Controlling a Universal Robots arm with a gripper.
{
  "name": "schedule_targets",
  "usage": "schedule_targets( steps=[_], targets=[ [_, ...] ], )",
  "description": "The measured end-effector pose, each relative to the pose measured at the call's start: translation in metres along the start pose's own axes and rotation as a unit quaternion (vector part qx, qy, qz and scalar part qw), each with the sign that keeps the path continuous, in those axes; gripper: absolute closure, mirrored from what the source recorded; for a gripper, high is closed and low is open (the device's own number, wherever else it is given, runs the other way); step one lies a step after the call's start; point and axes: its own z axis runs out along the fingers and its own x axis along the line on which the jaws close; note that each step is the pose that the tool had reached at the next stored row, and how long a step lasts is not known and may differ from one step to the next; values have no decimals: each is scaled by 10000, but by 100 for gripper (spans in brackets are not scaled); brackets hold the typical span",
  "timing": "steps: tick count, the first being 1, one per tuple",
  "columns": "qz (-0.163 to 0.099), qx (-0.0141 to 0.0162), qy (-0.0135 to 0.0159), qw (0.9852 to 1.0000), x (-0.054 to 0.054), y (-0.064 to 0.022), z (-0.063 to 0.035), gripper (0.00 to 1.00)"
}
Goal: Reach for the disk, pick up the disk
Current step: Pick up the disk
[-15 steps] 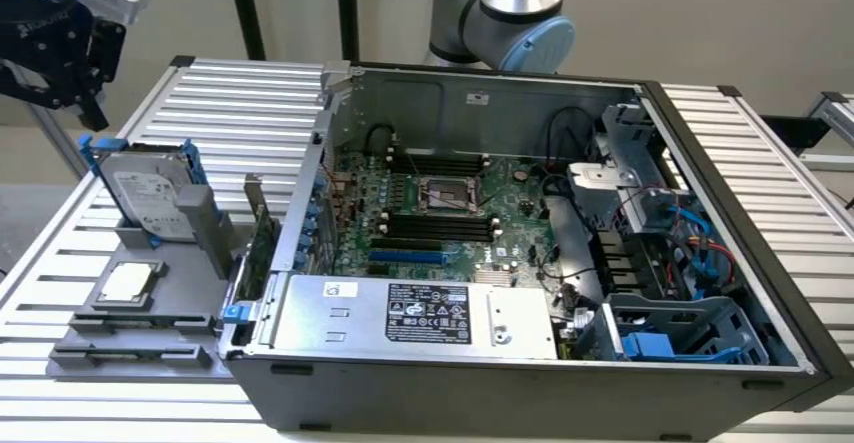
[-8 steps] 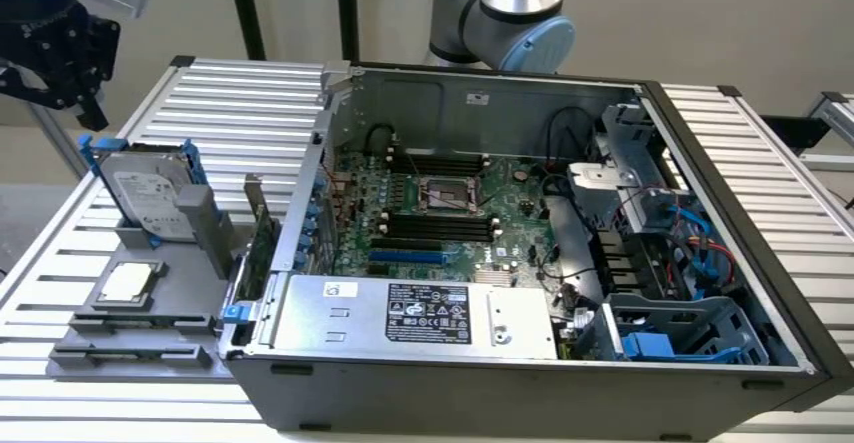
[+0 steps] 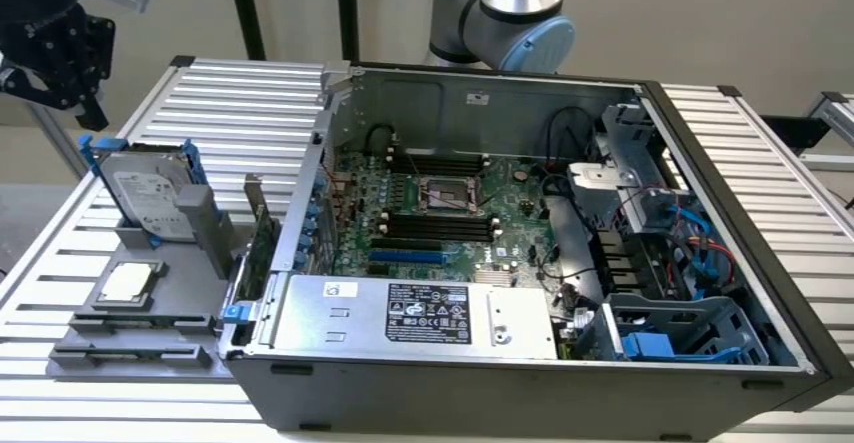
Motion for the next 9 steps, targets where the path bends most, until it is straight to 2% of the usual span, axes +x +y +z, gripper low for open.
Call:
schedule_targets(
  steps=[5,9],
  targets=[
    [-354,-8,6,9994,-1,-4,2,89],
    [-636,-13,20,9980,-1,-6,10,89]
  ],
)
